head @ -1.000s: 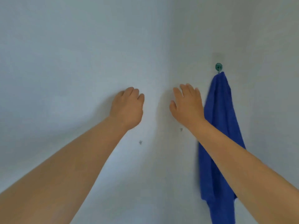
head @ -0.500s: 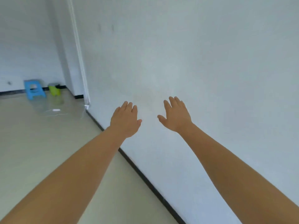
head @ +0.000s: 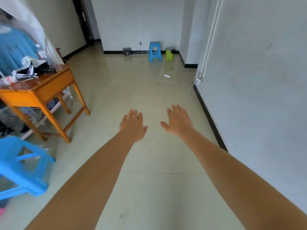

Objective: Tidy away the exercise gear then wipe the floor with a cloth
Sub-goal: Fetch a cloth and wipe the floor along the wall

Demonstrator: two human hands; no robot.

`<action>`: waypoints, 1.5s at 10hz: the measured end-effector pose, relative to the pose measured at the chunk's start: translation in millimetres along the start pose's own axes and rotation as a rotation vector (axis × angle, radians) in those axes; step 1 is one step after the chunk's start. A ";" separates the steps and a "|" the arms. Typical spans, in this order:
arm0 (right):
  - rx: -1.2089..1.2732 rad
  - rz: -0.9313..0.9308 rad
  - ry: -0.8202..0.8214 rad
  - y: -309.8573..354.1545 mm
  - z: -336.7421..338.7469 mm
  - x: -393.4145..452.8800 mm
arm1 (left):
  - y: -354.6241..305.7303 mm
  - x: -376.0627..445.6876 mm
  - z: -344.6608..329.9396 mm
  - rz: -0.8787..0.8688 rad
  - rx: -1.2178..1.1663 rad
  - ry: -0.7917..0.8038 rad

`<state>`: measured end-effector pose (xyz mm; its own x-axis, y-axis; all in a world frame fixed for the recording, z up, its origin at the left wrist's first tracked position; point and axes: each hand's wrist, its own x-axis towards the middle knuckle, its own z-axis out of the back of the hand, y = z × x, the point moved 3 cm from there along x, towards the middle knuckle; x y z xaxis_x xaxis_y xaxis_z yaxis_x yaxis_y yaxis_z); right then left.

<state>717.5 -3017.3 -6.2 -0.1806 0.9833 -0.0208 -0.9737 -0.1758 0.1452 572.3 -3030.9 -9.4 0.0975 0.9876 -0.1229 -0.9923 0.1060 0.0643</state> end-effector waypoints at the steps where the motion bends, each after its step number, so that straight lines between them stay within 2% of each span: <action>1: 0.012 0.050 0.040 23.3 -6.1 89.0 | 47.4 70.2 3.3 0.060 -0.004 0.019; 3: -0.024 0.104 0.034 58.5 -14.2 270.6 | 132.4 222.0 8.4 0.109 -0.009 -0.003; 5: -0.024 0.049 0.023 83.3 -9.5 460.0 | 215.8 398.2 30.7 0.108 -0.003 -0.027; 7: -0.009 0.066 0.021 98.5 -3.2 631.1 | 270.0 561.8 48.5 0.081 -0.017 -0.036; 9: -0.020 0.090 0.063 88.0 -25.6 819.0 | 315.6 741.0 39.6 0.100 -0.001 -0.003; 11: -0.017 0.132 0.093 79.3 -23.2 1024.4 | 369.3 932.4 60.7 0.173 -0.017 0.020; 15: -0.017 0.182 0.040 85.5 -12.4 1405.8 | 473.4 1293.7 95.6 0.175 0.006 0.000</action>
<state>378.5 -1650.5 -35.3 -0.3587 0.9328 -0.0354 -0.9267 -0.3514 0.1332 236.1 -1691.9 -43.3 -0.0763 0.9911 -0.1095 -0.9937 -0.0665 0.0907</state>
